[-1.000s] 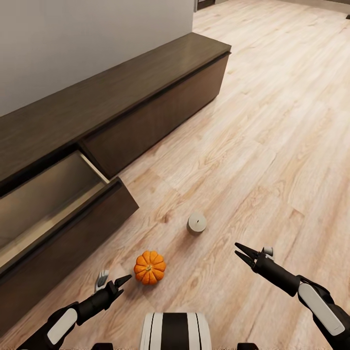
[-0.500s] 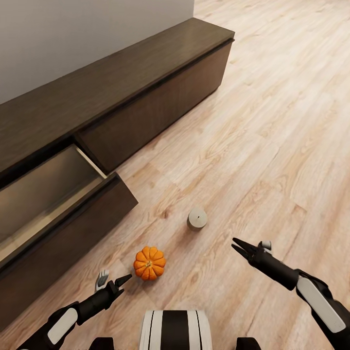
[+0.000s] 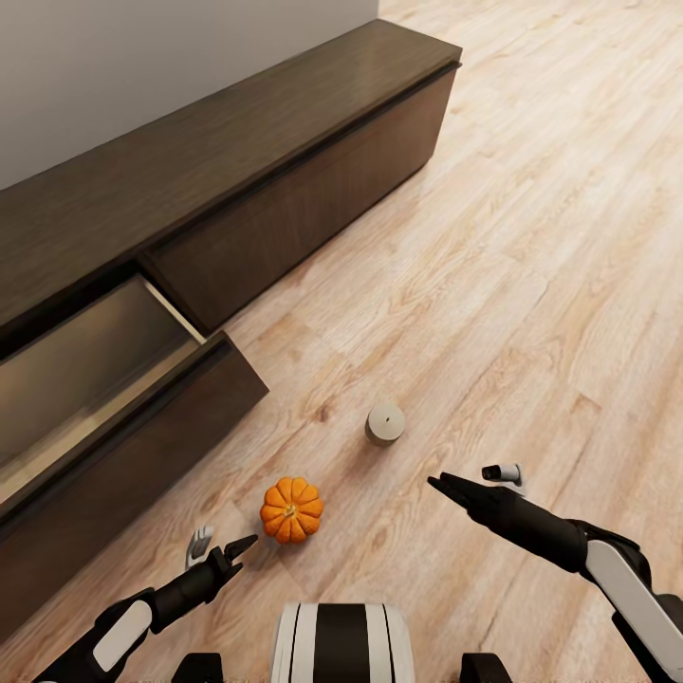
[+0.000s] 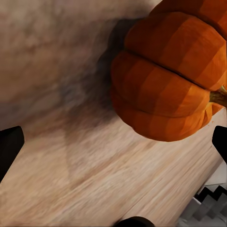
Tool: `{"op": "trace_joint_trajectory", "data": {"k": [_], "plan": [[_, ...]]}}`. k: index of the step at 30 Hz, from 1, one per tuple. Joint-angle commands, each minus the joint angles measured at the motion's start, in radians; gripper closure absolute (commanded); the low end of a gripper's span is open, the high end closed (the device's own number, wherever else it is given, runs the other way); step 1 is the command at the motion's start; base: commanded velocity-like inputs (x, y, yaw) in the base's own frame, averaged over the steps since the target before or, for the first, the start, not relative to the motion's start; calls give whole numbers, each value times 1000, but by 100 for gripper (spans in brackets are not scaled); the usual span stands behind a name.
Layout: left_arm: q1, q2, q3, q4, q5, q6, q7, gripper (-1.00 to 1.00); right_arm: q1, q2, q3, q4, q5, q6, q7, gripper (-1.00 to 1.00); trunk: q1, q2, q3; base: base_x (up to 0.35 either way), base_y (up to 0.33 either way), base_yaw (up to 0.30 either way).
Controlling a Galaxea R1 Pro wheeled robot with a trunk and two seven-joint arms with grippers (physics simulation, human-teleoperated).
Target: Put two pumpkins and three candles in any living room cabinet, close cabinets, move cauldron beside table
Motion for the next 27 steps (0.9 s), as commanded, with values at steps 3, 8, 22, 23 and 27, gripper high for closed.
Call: {"op": "trace_joint_trajectory", "data": {"k": [3,8,22,23,27], "plan": [[-1,1,-4,0,10,7,-3,-100,0,-1,1,1,-6,6,-1,-100,1,-1,-12,0,0,0],[0,0,-5,-2,10,6,-5,-100,0,-2,1,4,-5,6,-1,-100,2,-1,-20,0,0,0],[0,1,-7,-5,0,5,-7,-100,0,-2,1,5,1,4,-1,-100,2,-1,-20,49,-43,0],[0,1,-6,-5,0,5,-7,-100,0,-2,1,5,1,4,-1,-100,2,-1,-20,24,-23,0],[0,0,-6,-5,-1,5,-7,-100,0,-2,1,5,1,4,-1,-100,2,-1,-20,9,-32,0]]}}
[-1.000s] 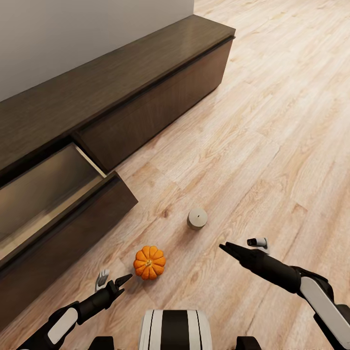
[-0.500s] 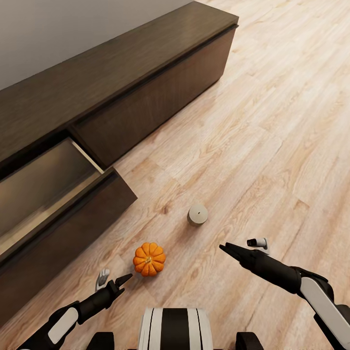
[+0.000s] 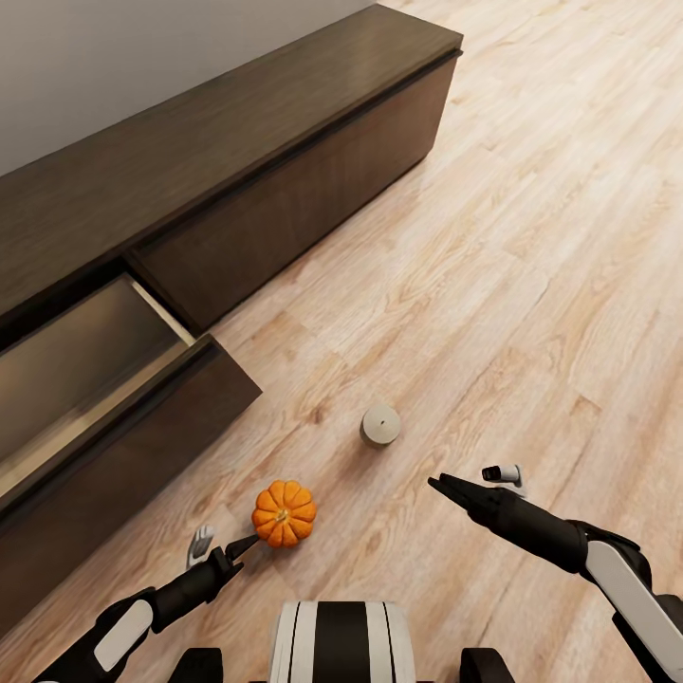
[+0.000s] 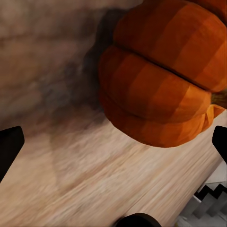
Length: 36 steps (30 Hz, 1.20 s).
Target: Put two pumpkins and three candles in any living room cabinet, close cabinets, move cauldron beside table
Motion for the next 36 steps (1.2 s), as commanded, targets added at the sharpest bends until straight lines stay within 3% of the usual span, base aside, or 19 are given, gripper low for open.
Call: {"op": "trace_joint_trajectory", "data": {"k": [1,36], "plan": [[0,1,-5,0,10,7,0,-100,-1,-1,1,0,-7,6,-1,-100,0,0,0,29,-120,0],[0,2,-3,0,10,6,7,-100,0,-1,1,1,-5,4,-1,-100,0,0,0,83,-30,0]]}}
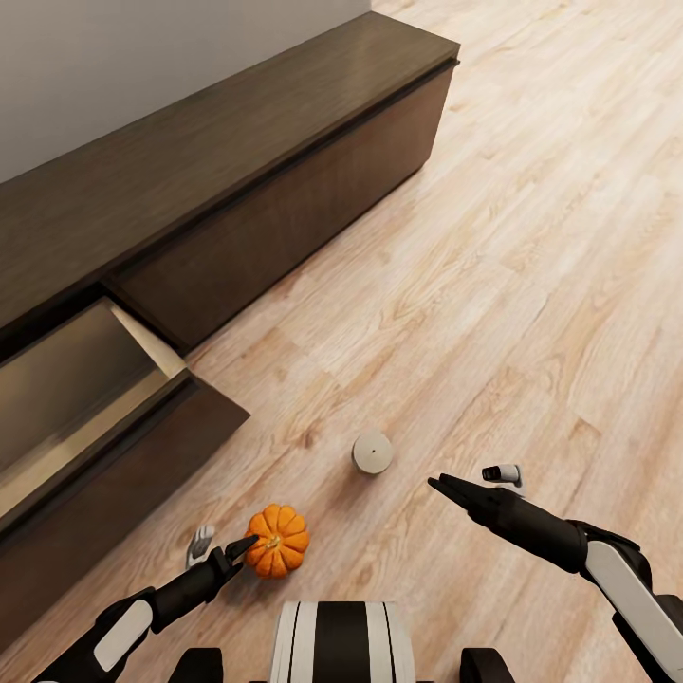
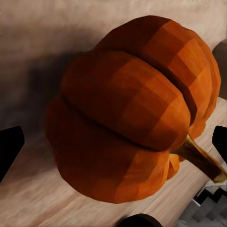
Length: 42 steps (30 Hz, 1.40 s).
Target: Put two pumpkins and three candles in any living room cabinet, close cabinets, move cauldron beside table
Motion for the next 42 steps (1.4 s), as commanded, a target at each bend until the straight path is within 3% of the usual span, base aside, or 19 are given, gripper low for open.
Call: {"op": "trace_joint_trajectory", "data": {"k": [1,18,24,27,42], "plan": [[-1,1,-4,0,10,7,0,-100,-1,-1,1,0,-7,6,-1,-100,0,0,0,2,-2,0],[0,-1,-2,1,10,-8,9,-100,-1,-2,1,1,-7,6,-1,-100,0,0,0,0,0,0],[0,-3,-5,1,12,-36,85,-100,-1,-1,1,0,-8,6,-1,-100,0,0,0,0,0,0],[0,-4,-5,1,12,-44,94,-100,-1,-1,1,1,-10,5,-1,-100,0,0,0,0,0,0],[0,-5,-12,0,8,-47,94,-100,-1,-1,1,1,-12,4,-1,-100,0,0,0,0,0,0]]}}
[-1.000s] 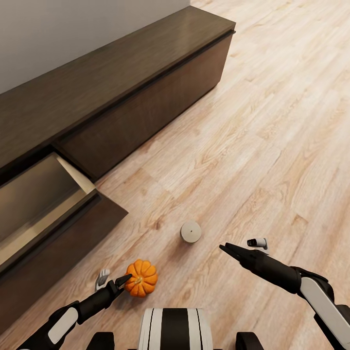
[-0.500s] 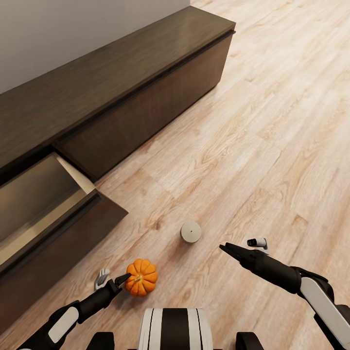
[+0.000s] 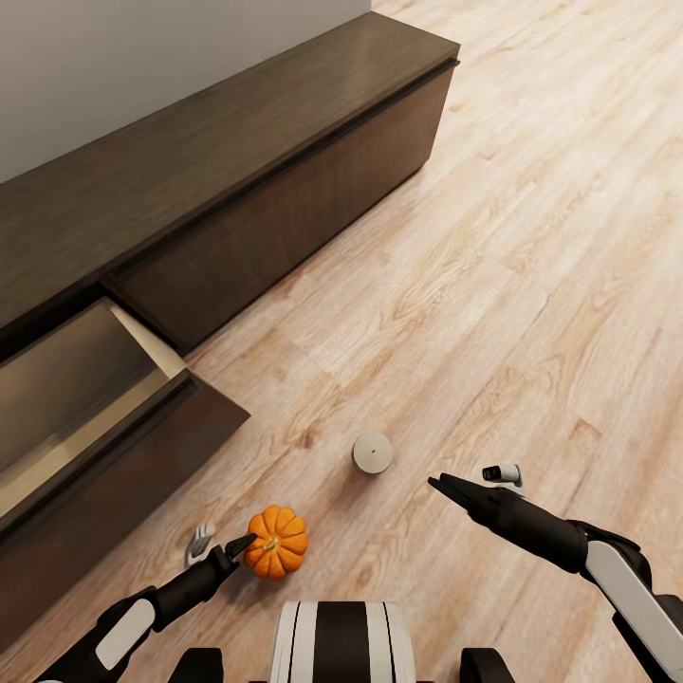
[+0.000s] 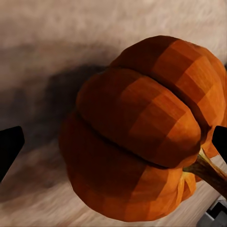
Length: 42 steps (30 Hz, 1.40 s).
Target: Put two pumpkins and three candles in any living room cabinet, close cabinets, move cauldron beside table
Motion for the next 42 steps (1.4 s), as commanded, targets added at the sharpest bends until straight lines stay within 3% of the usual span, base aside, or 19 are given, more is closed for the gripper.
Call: {"op": "trace_joint_trajectory", "data": {"k": [1,6,9,42], "plan": [[1,0,-11,3,-11,-1,27,-100,0,-1,1,0,-7,6,-1,-100,0,0,-1,0,0,0],[1,1,-12,2,-12,-2,23,-100,0,-1,1,0,-8,6,-1,-100,0,0,-1,0,0,0],[1,1,-12,2,-13,-3,23,-100,0,-1,1,0,-8,6,-1,-100,1,-1,-12,0,0,0],[1,1,-15,0,-25,-17,15,-100,0,-1,1,0,-8,6,-1,-100,1,-1,-12,0,0,0]]}}
